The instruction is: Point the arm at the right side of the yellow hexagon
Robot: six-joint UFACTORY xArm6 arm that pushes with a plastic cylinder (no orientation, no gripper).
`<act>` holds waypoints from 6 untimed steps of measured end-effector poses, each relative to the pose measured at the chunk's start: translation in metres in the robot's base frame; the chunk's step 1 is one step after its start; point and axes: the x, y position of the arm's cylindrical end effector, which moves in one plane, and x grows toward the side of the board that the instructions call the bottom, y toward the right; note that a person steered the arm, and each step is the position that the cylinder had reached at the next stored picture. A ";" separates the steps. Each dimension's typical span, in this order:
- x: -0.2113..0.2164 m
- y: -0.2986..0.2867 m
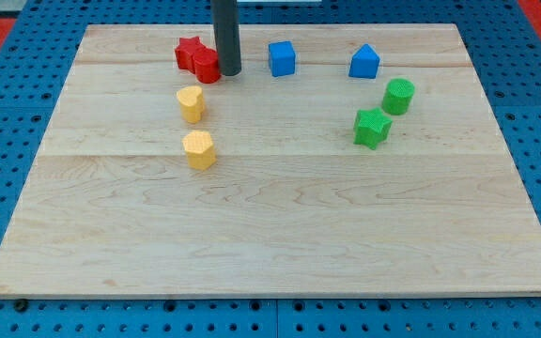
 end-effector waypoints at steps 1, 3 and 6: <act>0.001 -0.011; 0.053 0.049; 0.183 0.012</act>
